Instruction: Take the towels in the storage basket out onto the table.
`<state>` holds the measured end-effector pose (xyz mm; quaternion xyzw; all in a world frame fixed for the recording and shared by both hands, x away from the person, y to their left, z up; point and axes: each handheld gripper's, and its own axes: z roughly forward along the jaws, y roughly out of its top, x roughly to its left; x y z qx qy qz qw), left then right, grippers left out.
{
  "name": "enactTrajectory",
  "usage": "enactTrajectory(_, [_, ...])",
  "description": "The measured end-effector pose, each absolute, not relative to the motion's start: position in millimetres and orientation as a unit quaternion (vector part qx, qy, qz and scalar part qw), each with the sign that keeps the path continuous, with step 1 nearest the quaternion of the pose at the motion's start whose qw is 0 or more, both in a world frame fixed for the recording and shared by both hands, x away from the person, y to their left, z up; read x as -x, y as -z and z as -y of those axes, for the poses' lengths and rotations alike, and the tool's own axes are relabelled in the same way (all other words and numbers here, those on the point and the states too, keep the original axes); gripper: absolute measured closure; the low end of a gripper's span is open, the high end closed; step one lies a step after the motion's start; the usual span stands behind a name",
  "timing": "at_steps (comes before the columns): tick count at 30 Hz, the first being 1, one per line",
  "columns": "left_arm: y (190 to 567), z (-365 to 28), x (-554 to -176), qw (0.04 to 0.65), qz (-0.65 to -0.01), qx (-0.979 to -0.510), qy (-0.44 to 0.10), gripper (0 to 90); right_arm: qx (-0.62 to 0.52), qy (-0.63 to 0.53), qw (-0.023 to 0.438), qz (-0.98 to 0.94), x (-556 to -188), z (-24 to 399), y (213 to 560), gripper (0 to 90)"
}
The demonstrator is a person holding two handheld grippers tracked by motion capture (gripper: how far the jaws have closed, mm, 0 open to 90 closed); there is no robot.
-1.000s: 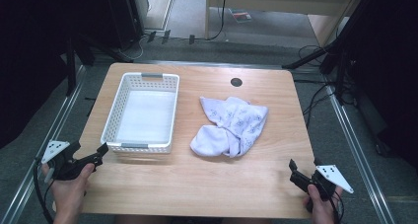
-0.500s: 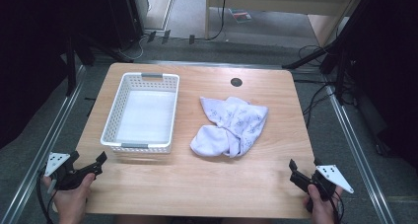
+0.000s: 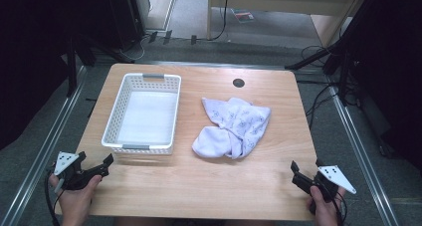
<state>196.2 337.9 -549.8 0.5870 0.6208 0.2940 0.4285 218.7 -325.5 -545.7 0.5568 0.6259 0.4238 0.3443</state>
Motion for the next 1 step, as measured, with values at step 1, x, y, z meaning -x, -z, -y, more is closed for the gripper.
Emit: enactTrajectory(1, [549.7,-337.7,-196.0,0.426,-0.620,-0.588,-0.296,0.0,-0.557,-0.424,0.344,-0.626,-219.0,325.6,545.7,13.3])
